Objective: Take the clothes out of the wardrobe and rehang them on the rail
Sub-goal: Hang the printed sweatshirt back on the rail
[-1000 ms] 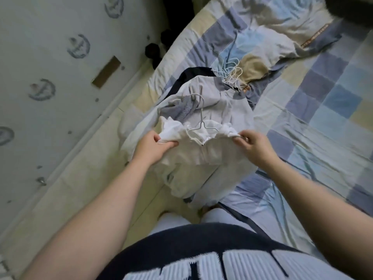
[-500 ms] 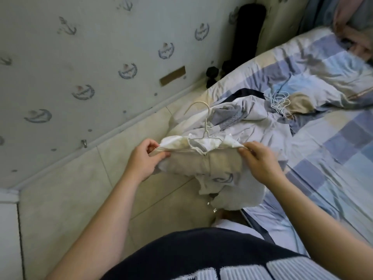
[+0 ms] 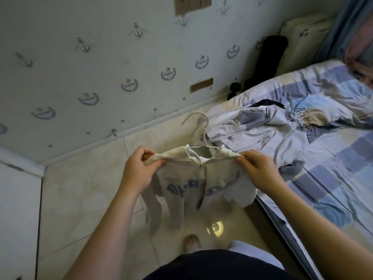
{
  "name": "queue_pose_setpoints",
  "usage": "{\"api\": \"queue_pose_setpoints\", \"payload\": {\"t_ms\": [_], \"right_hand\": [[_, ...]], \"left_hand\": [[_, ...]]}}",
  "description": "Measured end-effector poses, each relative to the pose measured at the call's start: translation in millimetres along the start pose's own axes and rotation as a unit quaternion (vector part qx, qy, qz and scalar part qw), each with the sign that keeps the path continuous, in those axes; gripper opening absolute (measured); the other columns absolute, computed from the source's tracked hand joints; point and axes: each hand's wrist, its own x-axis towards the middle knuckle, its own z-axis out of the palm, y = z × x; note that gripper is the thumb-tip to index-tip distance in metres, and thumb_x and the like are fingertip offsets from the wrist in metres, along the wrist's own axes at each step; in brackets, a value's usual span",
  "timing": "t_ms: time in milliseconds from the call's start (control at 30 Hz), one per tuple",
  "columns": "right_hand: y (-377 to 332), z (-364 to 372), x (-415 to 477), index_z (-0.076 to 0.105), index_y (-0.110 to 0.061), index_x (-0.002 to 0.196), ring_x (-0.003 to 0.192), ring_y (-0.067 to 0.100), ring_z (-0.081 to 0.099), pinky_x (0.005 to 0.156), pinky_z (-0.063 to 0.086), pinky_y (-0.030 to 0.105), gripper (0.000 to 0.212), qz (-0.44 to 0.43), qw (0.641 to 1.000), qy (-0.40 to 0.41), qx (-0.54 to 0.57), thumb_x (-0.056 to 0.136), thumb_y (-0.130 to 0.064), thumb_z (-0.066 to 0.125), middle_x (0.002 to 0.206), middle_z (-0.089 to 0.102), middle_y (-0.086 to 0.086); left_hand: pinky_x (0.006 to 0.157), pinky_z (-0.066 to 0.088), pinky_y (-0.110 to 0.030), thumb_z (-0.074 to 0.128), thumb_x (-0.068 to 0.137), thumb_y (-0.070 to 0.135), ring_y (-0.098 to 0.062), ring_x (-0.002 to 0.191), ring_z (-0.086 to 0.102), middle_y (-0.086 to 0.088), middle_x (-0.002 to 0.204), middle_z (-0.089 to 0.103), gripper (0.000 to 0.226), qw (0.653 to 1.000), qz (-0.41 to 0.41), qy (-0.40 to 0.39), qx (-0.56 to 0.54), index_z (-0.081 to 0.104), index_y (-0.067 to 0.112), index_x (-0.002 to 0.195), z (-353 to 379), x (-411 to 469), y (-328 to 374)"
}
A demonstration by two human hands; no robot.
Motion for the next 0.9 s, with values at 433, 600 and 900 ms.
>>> {"api": "queue_pose_setpoints", "payload": {"t_ms": [433,600,900], "right_hand": [[-91,34,-123,0.071,-0.016,0.096,0.081,0.012,0.058,0.075,0.046,0.019,0.025,-0.2,0.979,-0.045,0.012,0.095,-0.036,0.055,0.087,0.065,0.002],[-126,36,-185,0.069,-0.024,0.104,0.086,0.0,0.057,0.076,0.045,0.015,0.021,-0.254,0.963,-0.086,0.042,0.096,-0.035,0.053,0.091,0.062,-0.01],[-228,40,-251,0.07,-0.024,0.101,0.08,0.003,0.057,0.07,0.041,0.016,0.014,-0.387,0.917,-0.08,0.055,0.095,-0.029,0.058,0.085,0.06,-0.011]], "left_hand": [[0.064,0.045,-0.019,0.081,0.082,0.028,-0.005,0.078,0.059,0.006,0.087,0.064,0.022,0.975,-0.02,0.222,-0.015,0.062,0.024,0.091,-108,-239,-11],[0.067,0.049,-0.024,0.077,0.085,0.03,-0.01,0.083,0.062,0.006,0.091,0.065,0.02,0.967,-0.037,0.25,-0.013,0.06,0.026,0.094,-135,-340,-18],[0.058,0.045,-0.014,0.082,0.081,0.018,-0.001,0.065,0.057,0.002,0.077,0.063,0.022,0.921,0.013,0.388,-0.026,0.06,0.021,0.086,-205,-461,-12]]}}
